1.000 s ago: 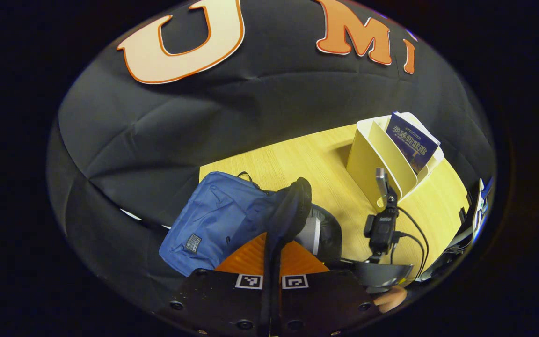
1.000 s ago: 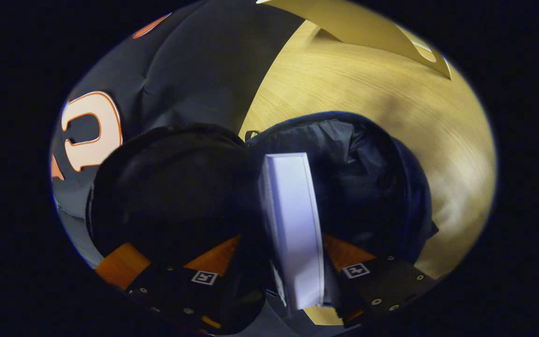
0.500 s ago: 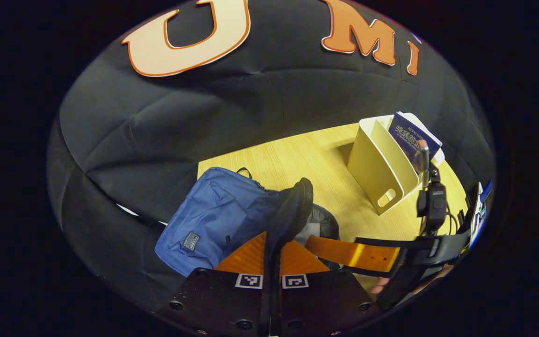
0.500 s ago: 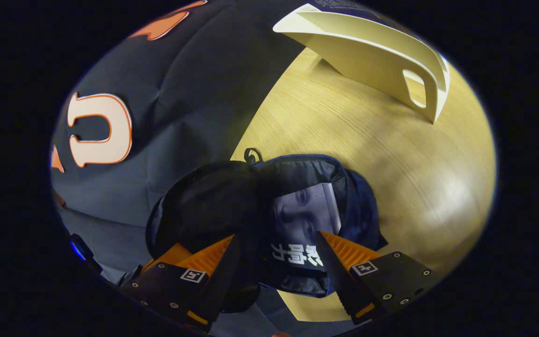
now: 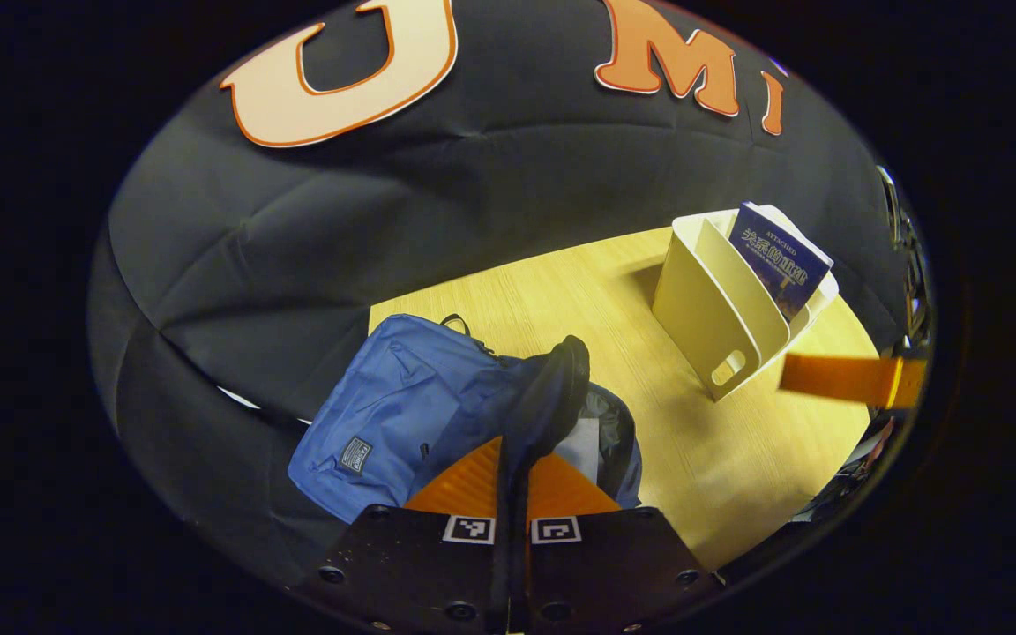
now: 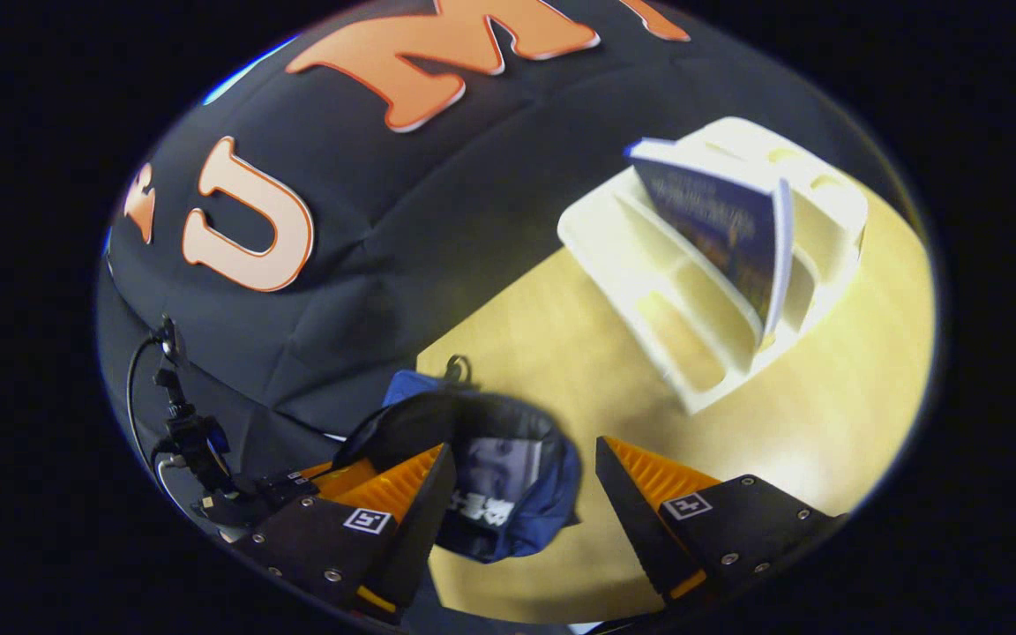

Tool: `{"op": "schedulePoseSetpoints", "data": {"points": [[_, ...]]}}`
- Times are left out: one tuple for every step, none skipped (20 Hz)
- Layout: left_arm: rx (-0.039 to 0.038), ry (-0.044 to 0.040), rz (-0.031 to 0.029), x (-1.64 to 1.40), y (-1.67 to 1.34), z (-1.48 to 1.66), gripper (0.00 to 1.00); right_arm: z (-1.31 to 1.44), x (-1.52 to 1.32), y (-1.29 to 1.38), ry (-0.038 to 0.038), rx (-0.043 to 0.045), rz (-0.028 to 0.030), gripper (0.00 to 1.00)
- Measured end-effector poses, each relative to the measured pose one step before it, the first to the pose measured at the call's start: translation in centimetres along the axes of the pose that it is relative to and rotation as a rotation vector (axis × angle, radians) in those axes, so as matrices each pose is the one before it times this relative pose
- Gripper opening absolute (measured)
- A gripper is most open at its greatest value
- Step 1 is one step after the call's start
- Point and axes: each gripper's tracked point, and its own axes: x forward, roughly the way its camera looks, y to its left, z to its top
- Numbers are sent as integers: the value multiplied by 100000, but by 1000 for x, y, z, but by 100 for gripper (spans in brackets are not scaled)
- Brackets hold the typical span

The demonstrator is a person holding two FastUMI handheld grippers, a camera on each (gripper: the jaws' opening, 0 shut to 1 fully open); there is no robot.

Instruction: Open the schoolbag, grab two books from the bookshelf and put them into the schoolbag.

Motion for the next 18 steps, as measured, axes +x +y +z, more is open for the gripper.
{"op": "schedulePoseSetpoints", "data": {"points": [[-78, -41, 46, 75, -130, 4, 1, 1255, -741, -1357, -1075, -4830, -3192, 96], [52, 53, 195, -13, 13, -117, 1, 1032, -438, -1017, -767, -4841, -2663, 96], [-118, -131, 153, -54, -56, 44, 1, 979, -374, -1157, -620, -4388, -3170, 97], [-9, -12, 133, -27, -175, -29, 1, 985, -602, -1167, 37, -3709, -2228, 97], [-259, -257, 179, -12, -62, 67, 1, 923, -620, -1147, -351, -3753, -2673, 97], [-483, 71, 207, -3, 122, -89, 1, 493, -518, -1145, 1231, -3144, -3229, 97], [-595, -220, 144, 91, -27, 31, 1, 498, -587, -1283, 342, -4310, -3397, 97], [-369, 1, 225, 28, -7, -52, 5, 664, -389, -1339, -81, -4098, -3845, 97], [-427, -128, 83, 54, 18, 37, 1, 442, -380, -1407, 429, -4270, -3252, 97], [-264, 88, -17, -37, -41, 18, 1, 192, -236, -1233, 1126, -3517, -1836, 97], [-123, 130, 49, 115, -114, 64, 1, 248, 319, -954, 1972, -2084, -1230, 97], [-281, -116, 8, -63, -144, -81, 1, 205, 295, -564, 2537, -705, 471, 97], [-218, 106, 137, 34, -16, -118, 1, 366, 400, -331, 1927, -804, 60, 97], [-321, -131, 119, 117, 217, 62, 1, 568, 748, -189, 1917, -1781, 486, 97], [-103, 122, 91, -1, 140, -23, 1, 679, 809, -232, 598, -2394, -212, 97], [-210, 48, 142, -39, -75, -18, 1, 517, 1034, -522, 1449, -3191, -381, 97], [-8, 158, 91, 55, 78, -26, 1, 731, 1152, -425, -268, -184, -520, 97], [-204, 43, 168, -40, -65, -42, 1, 8, 834, -383, 3318, -1102, 67, 97]]}}
